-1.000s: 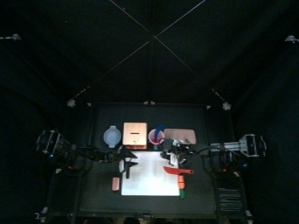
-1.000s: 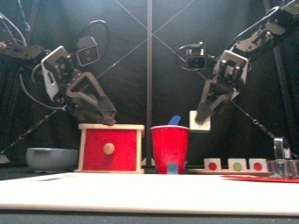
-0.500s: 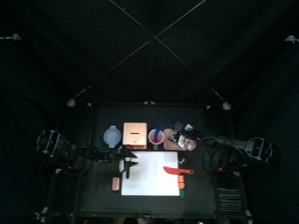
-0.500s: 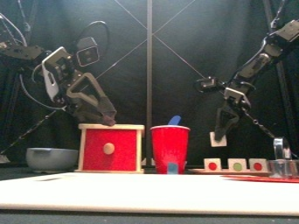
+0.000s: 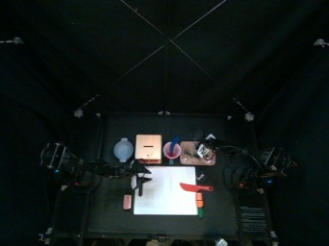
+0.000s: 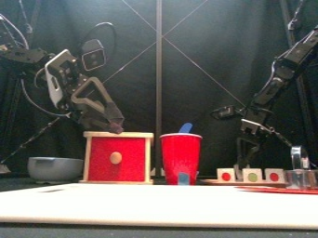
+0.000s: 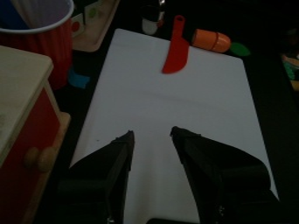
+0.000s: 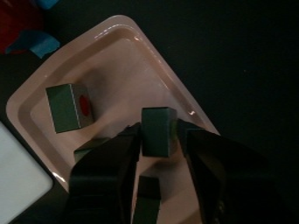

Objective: Place sushi on board then cut the sushi with the knife then place the pieces on the plate
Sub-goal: Place the 4 sushi pieces on the plate

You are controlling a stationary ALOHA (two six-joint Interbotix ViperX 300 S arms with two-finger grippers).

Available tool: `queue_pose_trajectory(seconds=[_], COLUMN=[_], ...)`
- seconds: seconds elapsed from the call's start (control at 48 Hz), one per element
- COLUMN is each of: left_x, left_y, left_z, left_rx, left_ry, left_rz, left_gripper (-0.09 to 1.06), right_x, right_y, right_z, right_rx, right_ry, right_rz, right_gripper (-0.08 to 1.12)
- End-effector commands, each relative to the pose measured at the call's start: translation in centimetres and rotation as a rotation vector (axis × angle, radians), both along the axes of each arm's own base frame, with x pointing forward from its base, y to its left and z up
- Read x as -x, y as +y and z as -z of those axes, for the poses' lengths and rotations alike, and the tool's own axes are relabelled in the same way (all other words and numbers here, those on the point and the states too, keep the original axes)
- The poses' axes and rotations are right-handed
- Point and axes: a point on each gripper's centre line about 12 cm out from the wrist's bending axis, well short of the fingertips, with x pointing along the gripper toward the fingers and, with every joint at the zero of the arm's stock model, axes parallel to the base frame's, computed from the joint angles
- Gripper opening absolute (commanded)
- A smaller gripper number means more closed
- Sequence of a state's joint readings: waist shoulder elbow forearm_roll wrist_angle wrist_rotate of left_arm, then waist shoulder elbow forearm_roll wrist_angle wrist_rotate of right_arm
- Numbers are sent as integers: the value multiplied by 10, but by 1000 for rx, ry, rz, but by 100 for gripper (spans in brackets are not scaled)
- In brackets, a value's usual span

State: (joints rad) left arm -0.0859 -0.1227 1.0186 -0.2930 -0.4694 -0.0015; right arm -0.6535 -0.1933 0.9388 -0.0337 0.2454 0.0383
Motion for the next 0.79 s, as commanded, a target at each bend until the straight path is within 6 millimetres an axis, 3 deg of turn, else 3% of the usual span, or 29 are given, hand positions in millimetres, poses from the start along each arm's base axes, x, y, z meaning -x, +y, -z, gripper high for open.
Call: queue_pose_trajectory(seconds=[0.021, 0.229, 0.792], left_x=[-6, -5, 2], left_y=[-2, -6, -7], left_z=[-8, -8, 1], left_rx=[2, 10, 12], left_ry=[-29, -30, 8], left_rz=[3, 8, 10], left_gripper=[79, 79, 79], right_x=[-4, -6, -6], right_y=[-4, -4, 10], right_z=[-8, -14, -63], right_rx=[19, 30, 128], right_ry=[-36, -54, -193], right_rz=[11, 8, -30], right_gripper=[82, 87, 87])
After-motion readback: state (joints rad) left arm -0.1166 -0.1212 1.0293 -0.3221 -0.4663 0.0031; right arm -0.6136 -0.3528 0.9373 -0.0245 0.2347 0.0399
